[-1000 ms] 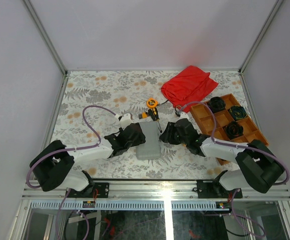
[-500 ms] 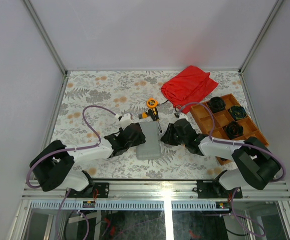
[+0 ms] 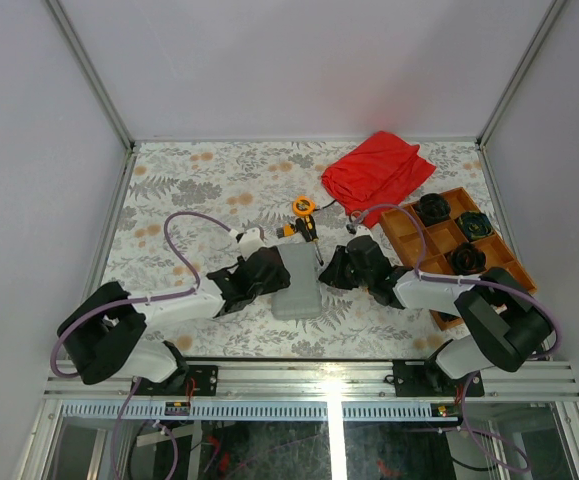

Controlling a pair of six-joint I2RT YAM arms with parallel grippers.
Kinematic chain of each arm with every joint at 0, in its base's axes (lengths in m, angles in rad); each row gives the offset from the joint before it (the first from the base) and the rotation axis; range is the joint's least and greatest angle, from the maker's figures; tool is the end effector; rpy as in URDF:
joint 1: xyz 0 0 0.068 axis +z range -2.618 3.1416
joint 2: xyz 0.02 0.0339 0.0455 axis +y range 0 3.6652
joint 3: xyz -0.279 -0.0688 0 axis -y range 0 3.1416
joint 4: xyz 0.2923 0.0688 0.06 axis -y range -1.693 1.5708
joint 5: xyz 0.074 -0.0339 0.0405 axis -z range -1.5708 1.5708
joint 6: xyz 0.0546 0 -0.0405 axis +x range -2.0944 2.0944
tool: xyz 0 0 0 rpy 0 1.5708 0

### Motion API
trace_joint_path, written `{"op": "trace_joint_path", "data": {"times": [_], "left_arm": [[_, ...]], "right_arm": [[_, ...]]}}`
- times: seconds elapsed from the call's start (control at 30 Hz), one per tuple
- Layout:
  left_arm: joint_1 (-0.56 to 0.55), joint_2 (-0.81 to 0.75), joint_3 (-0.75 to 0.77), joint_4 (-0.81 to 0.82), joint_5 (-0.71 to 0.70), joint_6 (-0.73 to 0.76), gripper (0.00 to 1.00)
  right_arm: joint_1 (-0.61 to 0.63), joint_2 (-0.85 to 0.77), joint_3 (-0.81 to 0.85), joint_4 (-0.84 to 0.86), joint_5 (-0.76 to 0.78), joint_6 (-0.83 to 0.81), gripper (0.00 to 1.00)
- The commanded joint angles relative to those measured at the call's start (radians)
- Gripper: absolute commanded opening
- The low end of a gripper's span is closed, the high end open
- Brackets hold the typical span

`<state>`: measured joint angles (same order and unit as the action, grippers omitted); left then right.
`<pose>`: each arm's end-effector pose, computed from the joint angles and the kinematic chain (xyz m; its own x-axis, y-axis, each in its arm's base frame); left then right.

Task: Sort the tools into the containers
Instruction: Open the storage box at the center of the board.

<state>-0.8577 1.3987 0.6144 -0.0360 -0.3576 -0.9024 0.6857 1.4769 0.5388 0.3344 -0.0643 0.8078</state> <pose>0.2152 -0.2196 0.1329 -0.7300 -0.2798 -0.6236 -0.0332 0.9258 -0.3766 0.2461 0.2059 0.1181 -0.7900 0.2856 -0.5426 -0.1474 0.7704 0.6202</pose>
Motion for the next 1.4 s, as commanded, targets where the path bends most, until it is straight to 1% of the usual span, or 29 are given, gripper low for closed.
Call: {"op": "trace_joint_path", "data": {"times": [0.0,0.17,0.23,0.27,0.37,0.5,0.6,0.7,0.8,0.93,1.07,1.37], "left_arm": [[-0.012,0.027,-0.074,-0.231,0.033,0.053,0.54],[-0.012,-0.019,-0.072,-0.262,0.011,0.037,0.57],[-0.012,-0.054,-0.067,-0.284,-0.001,0.029,0.60],[-0.012,-0.073,-0.063,-0.295,-0.007,0.026,0.62],[-0.012,-0.136,-0.046,-0.339,-0.027,0.020,0.70],[-0.012,-0.220,-0.014,-0.416,-0.040,0.015,0.75],[-0.014,-0.290,0.001,-0.465,-0.047,0.006,0.78],[-0.012,-0.360,0.002,-0.493,-0.040,0.001,0.83],[-0.013,-0.432,-0.011,-0.499,-0.023,-0.002,0.88],[-0.013,-0.505,-0.013,-0.520,-0.008,-0.003,0.90],[-0.012,-0.538,-0.011,-0.535,-0.007,-0.008,0.91],[-0.012,-0.547,-0.010,-0.507,-0.001,-0.021,0.92]], "right_arm": [[-0.008,0.007,-0.004,0.077,-0.025,0.004,0.19],[-0.009,-0.015,0.006,0.047,-0.009,-0.024,0.07],[-0.008,-0.029,0.011,0.028,-0.002,-0.040,0.02],[-0.008,-0.036,0.014,0.018,0.001,-0.046,0.01],[-0.008,-0.063,0.025,-0.021,0.009,-0.061,0.00],[-0.008,-0.113,0.035,-0.067,0.020,-0.064,0.00],[-0.008,-0.151,0.048,-0.094,-0.008,-0.074,0.00],[-0.008,-0.183,0.073,-0.142,-0.046,-0.081,0.00],[-0.008,-0.217,0.091,-0.184,-0.075,-0.052,0.00],[-0.007,-0.257,0.093,-0.179,-0.125,0.004,0.00],[0.003,-0.284,0.099,-0.186,-0.143,0.047,0.00],[0.076,-0.326,0.113,-0.172,-0.104,0.135,0.00]]}}
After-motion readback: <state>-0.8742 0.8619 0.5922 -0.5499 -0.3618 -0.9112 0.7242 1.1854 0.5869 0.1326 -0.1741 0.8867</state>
